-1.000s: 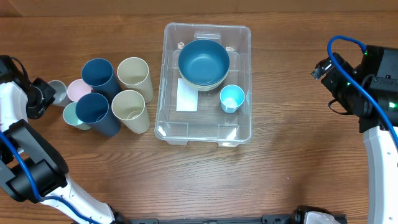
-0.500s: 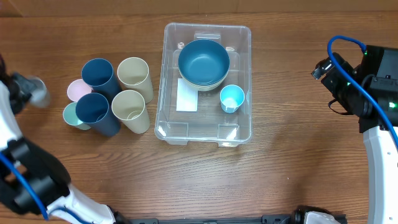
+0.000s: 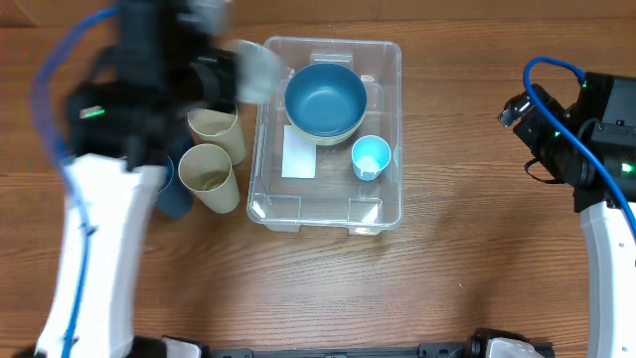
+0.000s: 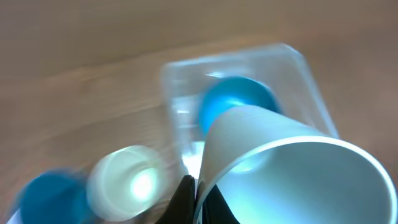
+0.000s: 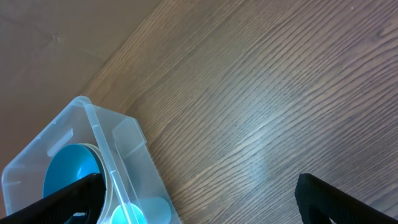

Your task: Pack container

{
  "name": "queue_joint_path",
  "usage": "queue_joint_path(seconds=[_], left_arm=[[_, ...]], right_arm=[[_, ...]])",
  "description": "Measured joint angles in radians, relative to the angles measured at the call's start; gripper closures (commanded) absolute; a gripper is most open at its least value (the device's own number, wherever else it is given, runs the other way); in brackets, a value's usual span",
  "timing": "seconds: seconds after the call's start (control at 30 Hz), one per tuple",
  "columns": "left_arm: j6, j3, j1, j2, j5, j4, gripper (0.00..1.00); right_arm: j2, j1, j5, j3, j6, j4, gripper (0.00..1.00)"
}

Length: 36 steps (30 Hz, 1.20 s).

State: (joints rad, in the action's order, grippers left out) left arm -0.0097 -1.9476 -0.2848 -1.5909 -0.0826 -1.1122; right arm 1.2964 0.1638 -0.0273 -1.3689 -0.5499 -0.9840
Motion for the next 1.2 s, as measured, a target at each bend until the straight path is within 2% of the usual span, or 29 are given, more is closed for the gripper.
queue_joint_path(seconds=[0.07,0.17,0.33,0.57,0.63,0.7,0.77,0.87,0.97,1.07,1.1,1.17,1.2], left_arm=[[0.063,0.0,-0.109,-0.08,-0.008,0.021,0.96],[0.132,0.002,-0.2,-0.209,-0.011,0.057,0.96],[0.201,0.006,-0.284,-0.369,-0.012,0.096,0.96],[0.23,0.006,-0.324,-0.421,-0.011,0.114,0.96],[0.23,0.006,-0.323,-0.439,-0.011,0.117,0.87],[0.235,0.006,-0.323,-0.456,-0.011,0.117,0.59],[0.245,0.006,-0.323,-0.461,-0.011,0.118,0.19],[0.236,0.001,-0.323,-0.461,0.006,0.116,0.18],[0.182,-0.089,-0.323,-0.467,0.064,0.031,0.12],[0.091,-0.311,-0.317,-0.472,0.188,-0.154,0.0],[0.047,-0.404,-0.308,-0.475,0.245,-0.266,0.0],[-0.021,-0.576,-0.249,-0.473,0.325,-0.397,0.0],[-0.041,-0.607,-0.222,-0.467,0.343,-0.418,0.0]], right_arm=[[0.0,0.0,0.0,0.0,0.0,0.0,0.0],[0.0,0.0,0.0,0.0,0.0,0.0,0.0],[0.0,0.0,0.0,0.0,0.0,-0.001,0.0],[0.0,0.0,0.0,0.0,0.0,0.0,0.0],[0.0,0.0,0.0,0.0,0.0,-0.001,0.0],[0.0,0.0,0.0,0.0,0.0,-0.001,0.0],[0.0,0.0,0.0,0.0,0.0,0.0,0.0],[0.0,0.0,0.0,0.0,0.0,0.0,0.0],[0.0,0.0,0.0,0.0,0.0,-0.001,0.0],[0.0,0.0,0.0,0.0,0.0,0.0,0.0],[0.0,0.0,0.0,0.0,0.0,0.0,0.0],[0.0,0.0,0.0,0.0,0.0,0.0,0.0],[0.0,0.0,0.0,0.0,0.0,-0.001,0.0]])
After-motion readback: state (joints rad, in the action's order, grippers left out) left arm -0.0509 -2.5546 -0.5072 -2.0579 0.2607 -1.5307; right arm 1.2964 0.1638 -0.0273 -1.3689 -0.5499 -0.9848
